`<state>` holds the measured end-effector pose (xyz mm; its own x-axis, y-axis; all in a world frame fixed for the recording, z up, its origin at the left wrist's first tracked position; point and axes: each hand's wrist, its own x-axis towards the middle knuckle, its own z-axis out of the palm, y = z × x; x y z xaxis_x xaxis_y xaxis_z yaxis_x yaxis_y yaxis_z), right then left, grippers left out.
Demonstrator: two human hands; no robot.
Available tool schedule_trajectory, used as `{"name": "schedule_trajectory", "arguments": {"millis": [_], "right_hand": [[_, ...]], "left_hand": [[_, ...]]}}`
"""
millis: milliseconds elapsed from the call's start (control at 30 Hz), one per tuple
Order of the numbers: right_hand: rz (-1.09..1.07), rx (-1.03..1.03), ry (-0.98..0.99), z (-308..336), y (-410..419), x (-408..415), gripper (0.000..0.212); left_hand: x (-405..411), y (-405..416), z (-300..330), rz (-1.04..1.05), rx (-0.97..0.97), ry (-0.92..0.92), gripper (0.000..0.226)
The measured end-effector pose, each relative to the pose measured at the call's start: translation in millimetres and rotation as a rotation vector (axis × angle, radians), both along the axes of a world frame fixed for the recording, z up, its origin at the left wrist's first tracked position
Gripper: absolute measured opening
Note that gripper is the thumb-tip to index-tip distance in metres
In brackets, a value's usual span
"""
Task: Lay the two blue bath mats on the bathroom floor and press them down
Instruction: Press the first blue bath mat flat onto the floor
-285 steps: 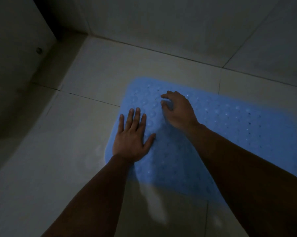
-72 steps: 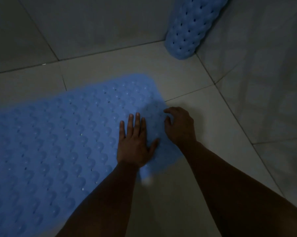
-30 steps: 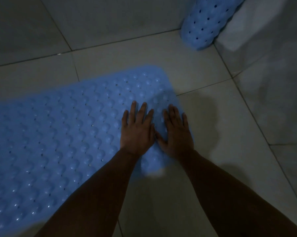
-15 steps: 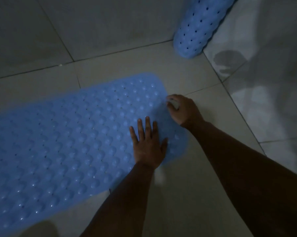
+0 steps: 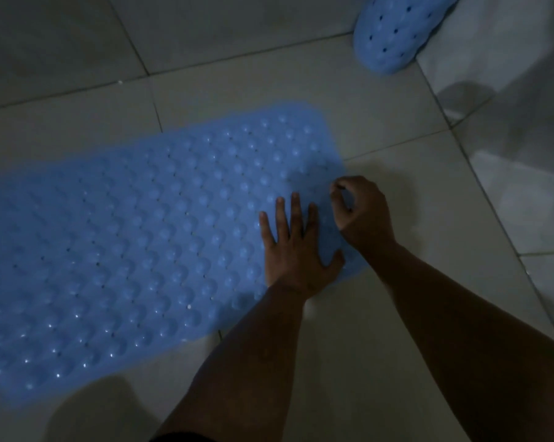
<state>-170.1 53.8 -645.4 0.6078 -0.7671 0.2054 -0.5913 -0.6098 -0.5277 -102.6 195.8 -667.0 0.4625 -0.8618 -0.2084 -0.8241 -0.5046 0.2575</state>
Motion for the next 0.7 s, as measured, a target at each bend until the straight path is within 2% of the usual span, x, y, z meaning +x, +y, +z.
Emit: {"name": "schedule_trajectory", "arguments": {"millis": [67,167,233,300,333,433,500,600,700], "right_hand": [[-0.007,0.027,0.016,10.4,3.0,8.6,0.026],[-0.014,0.119,0.061,35.0,2.3,27.8,0.028],[0.039,0.164,0.135,52.3,10.4,44.9,0.032],[0.082,0.191,0.228,56.9,25.6,57.1,0.040],[0.110,0.192,0.270,56.1,40.5,62.4,0.045],[0.247,0.019,0.334,25.9,89.0,61.8,0.053],[0.306,-0.020,0.393,8.0,112.5,60.5,0.060],[0.326,-0.070,0.522,-14.0,140.2,63.8,0.070],[0.284,-0.104,0.519,-26.0,147.4,63.7,0.072]], "left_hand": [[5.4,-1.6,3.7,-0.029,0.046,0.068,0.100],[26.2,-10.0,23.0,-0.061,0.099,0.267,0.101],[49.4,0.2,46.3,-0.013,-0.007,0.320,0.086],[67.0,18.5,54.9,0.097,-0.197,0.206,0.069],[75.4,32.0,57.0,0.141,-0.224,0.134,0.068],[85.5,67.5,55.2,0.202,-0.147,0.026,0.068],[88.9,83.2,51.5,0.201,-0.109,-0.008,0.067],[100.1,105.3,36.2,0.213,-0.073,-0.083,0.066],[106.4,115.9,26.8,0.240,-0.114,-0.117,0.064]]}}
